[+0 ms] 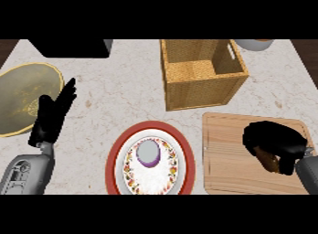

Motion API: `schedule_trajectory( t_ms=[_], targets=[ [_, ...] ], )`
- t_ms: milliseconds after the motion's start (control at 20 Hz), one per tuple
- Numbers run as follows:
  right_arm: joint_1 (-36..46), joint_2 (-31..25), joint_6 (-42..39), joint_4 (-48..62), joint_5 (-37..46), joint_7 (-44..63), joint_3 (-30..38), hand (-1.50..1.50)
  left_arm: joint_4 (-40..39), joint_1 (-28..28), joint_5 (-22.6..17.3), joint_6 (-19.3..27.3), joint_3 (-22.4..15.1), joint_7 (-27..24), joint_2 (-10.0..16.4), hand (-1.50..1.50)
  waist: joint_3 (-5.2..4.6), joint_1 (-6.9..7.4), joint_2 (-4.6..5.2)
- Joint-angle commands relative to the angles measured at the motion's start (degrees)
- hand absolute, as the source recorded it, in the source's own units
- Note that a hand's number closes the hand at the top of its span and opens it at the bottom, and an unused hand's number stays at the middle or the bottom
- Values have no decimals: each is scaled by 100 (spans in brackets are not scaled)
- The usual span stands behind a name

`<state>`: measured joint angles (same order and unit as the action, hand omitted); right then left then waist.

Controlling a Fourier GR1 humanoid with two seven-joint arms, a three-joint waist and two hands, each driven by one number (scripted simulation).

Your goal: Pick the sweet potato from the cutting board and place it in the basket

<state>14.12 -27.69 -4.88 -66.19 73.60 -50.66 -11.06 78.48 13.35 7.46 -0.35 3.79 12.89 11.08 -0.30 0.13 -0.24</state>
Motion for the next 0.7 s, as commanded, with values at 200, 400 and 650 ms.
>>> schedule_trajectory(
  t_ms=[200,400,650],
  targets=[
    [496,2233,-828,126,483,3444,178,150,8,65,17,-87,-90,-18,-6,0,-3,264,66],
    [1033,2726,-1043,50,696,5043,83,150,10,180,18,-167,-170,17,-18,0,11,507,65],
    [1940,2755,-852,89,111,6727,-129,150,11,350,50,-250,-400,51,-183,0,49,850,116]
  ],
)
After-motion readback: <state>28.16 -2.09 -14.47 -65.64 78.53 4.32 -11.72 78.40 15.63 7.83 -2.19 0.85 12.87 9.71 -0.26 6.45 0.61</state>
